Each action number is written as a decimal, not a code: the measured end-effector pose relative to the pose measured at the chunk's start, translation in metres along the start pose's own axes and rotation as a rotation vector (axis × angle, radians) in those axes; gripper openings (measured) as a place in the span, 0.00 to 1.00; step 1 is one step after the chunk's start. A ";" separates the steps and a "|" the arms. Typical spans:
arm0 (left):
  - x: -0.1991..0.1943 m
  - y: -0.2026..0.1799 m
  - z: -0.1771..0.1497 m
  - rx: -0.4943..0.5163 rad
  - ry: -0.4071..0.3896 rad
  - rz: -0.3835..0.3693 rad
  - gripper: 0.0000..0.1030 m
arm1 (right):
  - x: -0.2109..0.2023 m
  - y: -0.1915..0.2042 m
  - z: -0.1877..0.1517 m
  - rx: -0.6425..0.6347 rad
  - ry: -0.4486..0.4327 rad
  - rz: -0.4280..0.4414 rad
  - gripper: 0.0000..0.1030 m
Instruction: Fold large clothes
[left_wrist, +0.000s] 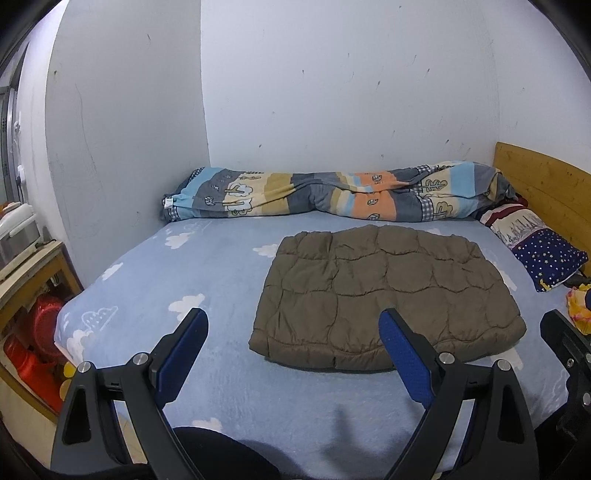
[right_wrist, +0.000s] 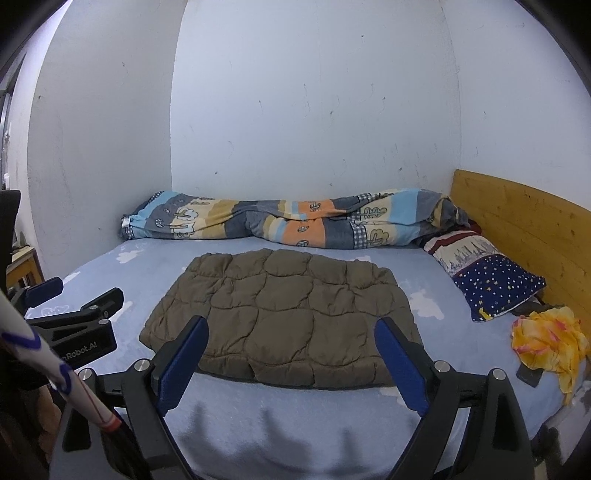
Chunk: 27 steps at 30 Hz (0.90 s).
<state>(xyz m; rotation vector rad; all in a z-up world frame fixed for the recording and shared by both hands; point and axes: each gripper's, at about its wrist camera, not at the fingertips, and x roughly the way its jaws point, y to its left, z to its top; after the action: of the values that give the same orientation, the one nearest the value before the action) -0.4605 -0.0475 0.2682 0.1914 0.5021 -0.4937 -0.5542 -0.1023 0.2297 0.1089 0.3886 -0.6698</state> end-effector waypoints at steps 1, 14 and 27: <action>0.001 -0.001 0.000 0.000 0.002 0.001 0.90 | 0.001 0.000 0.000 0.000 0.004 0.000 0.92; 0.004 -0.002 -0.002 0.003 0.009 -0.001 0.90 | 0.009 0.003 -0.003 -0.024 0.026 -0.005 0.95; 0.004 -0.003 -0.003 0.004 0.011 -0.003 0.90 | 0.016 0.005 -0.005 -0.030 0.054 0.010 1.00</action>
<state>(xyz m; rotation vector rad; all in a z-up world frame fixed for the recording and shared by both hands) -0.4601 -0.0504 0.2635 0.1971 0.5124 -0.4967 -0.5417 -0.1066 0.2185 0.1007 0.4492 -0.6523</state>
